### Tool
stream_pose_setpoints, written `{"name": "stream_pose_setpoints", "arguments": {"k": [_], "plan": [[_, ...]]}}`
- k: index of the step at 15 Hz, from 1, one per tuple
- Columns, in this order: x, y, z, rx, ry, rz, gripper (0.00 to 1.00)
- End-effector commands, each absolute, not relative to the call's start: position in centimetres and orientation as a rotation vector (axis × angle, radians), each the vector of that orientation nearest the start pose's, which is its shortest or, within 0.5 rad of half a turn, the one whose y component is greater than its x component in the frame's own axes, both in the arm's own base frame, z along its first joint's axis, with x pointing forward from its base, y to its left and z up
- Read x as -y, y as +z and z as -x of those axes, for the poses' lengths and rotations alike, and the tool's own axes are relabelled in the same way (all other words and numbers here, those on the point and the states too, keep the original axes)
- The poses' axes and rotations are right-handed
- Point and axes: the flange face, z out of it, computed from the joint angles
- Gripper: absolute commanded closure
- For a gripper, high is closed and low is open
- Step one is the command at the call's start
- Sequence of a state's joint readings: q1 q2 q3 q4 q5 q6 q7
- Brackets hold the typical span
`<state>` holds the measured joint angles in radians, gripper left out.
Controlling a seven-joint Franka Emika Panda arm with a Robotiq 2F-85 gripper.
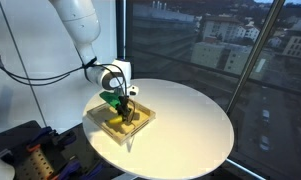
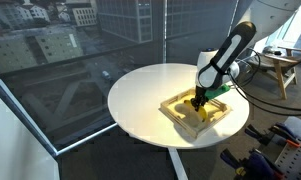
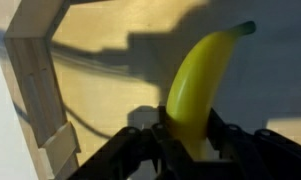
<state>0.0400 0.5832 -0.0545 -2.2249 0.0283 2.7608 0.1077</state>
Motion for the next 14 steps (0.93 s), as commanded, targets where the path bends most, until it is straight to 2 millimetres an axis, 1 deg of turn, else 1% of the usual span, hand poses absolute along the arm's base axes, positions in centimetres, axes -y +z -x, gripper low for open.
{"name": "stream_pose_setpoints", "arguments": {"k": [1, 7, 14], "plan": [[1.0, 12.3, -53.4, -0.184, 0.088, 3.163, 0.84], [0.9, 13.4, -53.9, -0.17, 0.096, 3.16, 0.84], [0.9, 15.4, -54.2, -0.16, 0.062, 3.16, 0.84]]}}
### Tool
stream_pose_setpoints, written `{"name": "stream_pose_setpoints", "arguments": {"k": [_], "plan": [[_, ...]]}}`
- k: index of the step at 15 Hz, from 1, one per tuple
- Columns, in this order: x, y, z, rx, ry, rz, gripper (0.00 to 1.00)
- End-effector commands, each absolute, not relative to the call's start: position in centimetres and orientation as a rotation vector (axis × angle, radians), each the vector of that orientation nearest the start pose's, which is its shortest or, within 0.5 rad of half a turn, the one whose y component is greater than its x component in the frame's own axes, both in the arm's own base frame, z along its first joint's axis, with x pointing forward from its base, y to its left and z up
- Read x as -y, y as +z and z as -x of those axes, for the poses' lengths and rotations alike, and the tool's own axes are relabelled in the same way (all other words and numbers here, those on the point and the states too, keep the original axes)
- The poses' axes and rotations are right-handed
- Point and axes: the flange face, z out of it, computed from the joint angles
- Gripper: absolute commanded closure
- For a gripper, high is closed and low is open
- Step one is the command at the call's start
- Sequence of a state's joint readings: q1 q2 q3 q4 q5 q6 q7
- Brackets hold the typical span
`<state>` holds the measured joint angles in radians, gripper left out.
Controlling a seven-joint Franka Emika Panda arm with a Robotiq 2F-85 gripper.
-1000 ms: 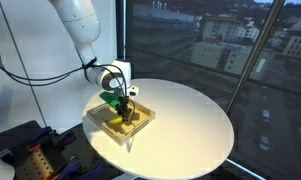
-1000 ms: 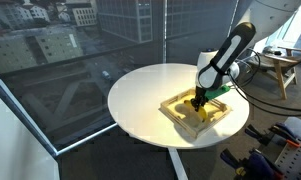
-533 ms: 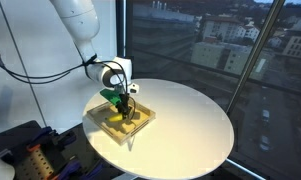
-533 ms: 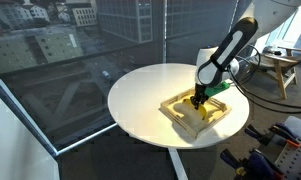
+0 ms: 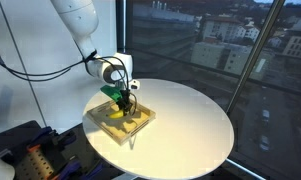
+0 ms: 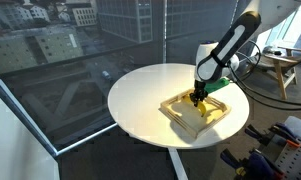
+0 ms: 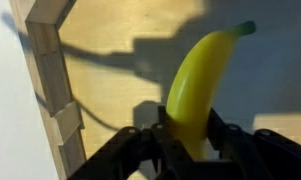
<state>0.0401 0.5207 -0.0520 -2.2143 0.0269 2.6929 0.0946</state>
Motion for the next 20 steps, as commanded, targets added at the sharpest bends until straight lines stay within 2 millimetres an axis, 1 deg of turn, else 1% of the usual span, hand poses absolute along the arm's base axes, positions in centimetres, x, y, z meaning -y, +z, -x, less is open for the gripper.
{"name": "stream_pose_setpoints", "arguments": {"k": [1, 10, 20], "plan": [[0.9, 15.7, -54.3, -0.16, 0.055, 3.16, 0.84], [0.3, 17.8, -54.3, -0.159, 0.048, 3.155, 0.84], [0.9, 21.0, -53.6, -0.16, 0.07, 3.168, 0.84]]}}
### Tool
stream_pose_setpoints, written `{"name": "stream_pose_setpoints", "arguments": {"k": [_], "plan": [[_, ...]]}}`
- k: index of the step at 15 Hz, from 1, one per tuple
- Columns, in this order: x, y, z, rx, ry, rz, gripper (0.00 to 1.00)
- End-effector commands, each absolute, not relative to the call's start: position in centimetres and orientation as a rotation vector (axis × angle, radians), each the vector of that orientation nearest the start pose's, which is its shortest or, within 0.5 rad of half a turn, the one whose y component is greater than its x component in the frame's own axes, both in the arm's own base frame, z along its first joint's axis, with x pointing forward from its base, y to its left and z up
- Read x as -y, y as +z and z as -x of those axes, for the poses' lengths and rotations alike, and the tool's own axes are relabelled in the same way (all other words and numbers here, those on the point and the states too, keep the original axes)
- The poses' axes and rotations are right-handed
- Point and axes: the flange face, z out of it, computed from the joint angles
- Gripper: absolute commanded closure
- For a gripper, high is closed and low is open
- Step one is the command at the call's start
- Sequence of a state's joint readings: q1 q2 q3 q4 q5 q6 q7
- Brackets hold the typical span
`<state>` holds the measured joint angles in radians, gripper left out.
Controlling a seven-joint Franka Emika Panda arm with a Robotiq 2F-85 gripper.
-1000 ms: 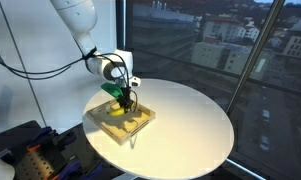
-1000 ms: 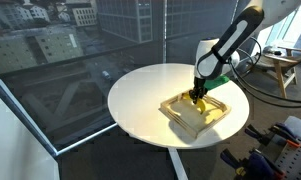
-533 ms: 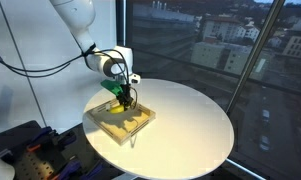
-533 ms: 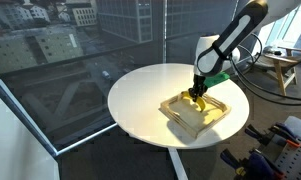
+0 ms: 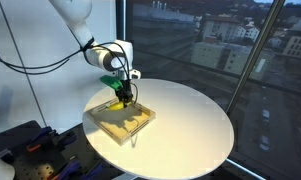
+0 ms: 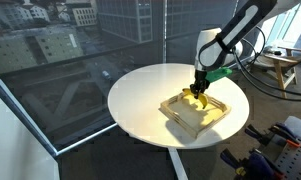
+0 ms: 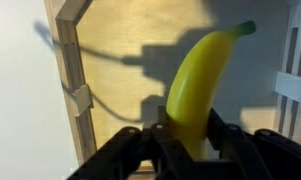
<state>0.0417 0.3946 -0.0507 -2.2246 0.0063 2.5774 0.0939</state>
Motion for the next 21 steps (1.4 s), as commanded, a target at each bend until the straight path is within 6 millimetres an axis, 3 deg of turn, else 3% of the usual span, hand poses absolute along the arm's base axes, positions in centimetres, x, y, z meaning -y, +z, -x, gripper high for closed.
{"name": "stream_pose_setpoints", "arguments": {"k": [1, 9, 21], "plan": [[0.9, 21.2, -53.6, -0.162, 0.068, 3.17, 0.84], [1.7, 22.6, -53.1, -0.236, 0.047, 3.18, 0.84], [4.4, 22.3, -53.5, -0.585, 0.054, 3.159, 0.84]]}}
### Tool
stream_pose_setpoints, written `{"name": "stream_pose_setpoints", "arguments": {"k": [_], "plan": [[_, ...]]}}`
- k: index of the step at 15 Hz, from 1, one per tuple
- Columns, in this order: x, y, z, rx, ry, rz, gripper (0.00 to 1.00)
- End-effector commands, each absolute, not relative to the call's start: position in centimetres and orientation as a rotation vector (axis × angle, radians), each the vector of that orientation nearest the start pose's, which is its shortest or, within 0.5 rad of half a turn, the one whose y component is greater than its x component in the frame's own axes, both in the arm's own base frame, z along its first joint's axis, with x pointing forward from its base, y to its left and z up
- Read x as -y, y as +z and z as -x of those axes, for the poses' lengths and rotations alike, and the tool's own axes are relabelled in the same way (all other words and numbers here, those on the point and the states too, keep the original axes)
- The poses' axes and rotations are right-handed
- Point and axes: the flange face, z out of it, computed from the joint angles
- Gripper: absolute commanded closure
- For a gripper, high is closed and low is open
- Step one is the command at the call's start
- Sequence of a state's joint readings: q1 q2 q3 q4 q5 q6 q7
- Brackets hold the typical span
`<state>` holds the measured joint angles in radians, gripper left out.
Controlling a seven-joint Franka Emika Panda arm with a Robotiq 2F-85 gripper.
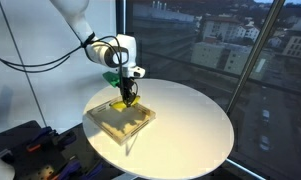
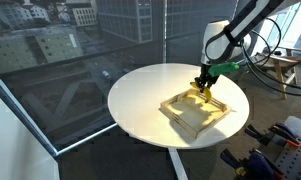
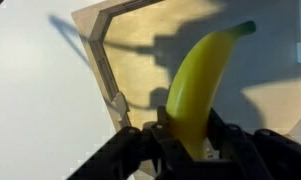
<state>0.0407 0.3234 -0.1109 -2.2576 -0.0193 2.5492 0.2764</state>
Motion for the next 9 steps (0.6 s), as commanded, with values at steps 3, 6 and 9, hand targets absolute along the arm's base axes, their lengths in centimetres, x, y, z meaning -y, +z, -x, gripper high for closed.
{"name": "stream_pose_setpoints", "arguments": {"k": [3, 6, 9], "plan": [[5.4, 22.3, -53.6, -0.642, 0.056, 3.154, 0.84], [6.4, 22.2, -53.6, -0.696, 0.054, 3.147, 0.84], [7.5, 22.2, -53.6, -0.742, 0.054, 3.138, 0.84]]}}
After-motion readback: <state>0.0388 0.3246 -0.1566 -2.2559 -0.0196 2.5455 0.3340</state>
